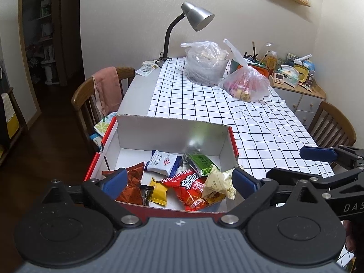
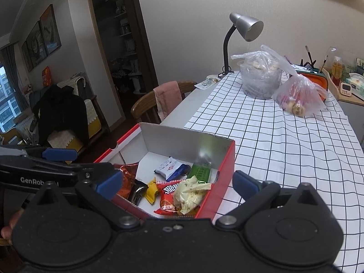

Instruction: Organize snacks

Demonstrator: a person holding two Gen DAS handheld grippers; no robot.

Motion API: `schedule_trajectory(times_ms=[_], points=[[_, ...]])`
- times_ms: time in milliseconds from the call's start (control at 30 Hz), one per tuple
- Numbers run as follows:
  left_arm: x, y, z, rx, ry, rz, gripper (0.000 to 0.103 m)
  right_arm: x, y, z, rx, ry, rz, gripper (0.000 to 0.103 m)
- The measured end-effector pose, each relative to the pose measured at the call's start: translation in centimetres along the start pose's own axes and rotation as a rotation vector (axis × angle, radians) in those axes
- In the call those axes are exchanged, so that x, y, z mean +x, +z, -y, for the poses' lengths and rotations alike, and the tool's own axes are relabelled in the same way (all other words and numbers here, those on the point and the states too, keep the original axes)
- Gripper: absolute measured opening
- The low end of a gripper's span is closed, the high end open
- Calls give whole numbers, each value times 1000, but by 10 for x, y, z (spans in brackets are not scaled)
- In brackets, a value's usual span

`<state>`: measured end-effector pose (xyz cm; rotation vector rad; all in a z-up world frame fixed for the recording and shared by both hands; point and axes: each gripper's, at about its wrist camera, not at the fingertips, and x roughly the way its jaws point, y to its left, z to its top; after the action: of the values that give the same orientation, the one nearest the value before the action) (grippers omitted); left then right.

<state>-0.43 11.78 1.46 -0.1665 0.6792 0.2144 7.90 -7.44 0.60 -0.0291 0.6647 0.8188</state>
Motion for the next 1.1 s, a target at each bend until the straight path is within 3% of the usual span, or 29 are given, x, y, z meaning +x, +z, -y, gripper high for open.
schedule_trajectory(times_ms=[1100], points=[[1,-4,6,-24,38,-20,99,0,-6,12,41,4,-20,103]])
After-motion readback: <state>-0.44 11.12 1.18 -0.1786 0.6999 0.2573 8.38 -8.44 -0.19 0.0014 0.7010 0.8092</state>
